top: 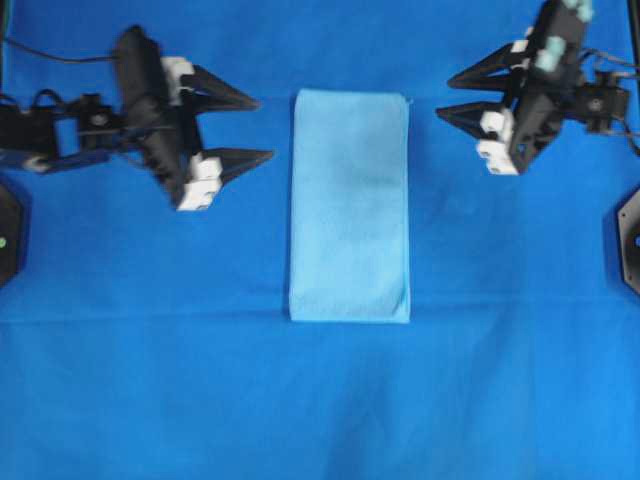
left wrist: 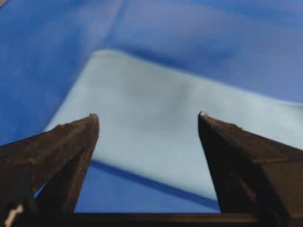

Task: Fold the light blue towel.
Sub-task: 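Move both grippers to the far end corners of the strip and grasp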

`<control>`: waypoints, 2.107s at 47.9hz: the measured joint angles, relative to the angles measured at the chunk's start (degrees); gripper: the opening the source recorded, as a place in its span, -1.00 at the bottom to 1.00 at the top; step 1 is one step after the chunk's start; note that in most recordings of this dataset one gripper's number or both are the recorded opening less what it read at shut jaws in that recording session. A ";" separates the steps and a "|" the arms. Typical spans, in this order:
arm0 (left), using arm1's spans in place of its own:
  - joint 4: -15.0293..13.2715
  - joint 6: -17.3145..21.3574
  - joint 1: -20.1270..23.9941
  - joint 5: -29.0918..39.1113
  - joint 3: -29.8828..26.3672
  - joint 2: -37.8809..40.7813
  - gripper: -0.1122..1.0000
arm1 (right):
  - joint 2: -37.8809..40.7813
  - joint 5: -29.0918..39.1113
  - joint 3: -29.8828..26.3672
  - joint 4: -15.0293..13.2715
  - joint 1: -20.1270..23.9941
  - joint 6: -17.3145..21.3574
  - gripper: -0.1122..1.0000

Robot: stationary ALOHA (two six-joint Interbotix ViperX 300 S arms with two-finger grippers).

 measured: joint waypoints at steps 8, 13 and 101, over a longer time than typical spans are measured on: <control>0.00 0.88 3.78 0.79 -4.66 8.96 0.64 | 9.67 2.37 -5.27 -2.37 -1.85 -1.05 0.24; 0.00 1.58 5.36 1.23 -7.21 13.54 0.64 | 15.21 2.64 -8.53 -3.25 -2.46 -1.23 0.24; 0.09 14.33 10.02 10.55 -16.17 19.95 -0.74 | 21.36 5.54 -12.48 -5.27 -4.75 -0.26 -0.74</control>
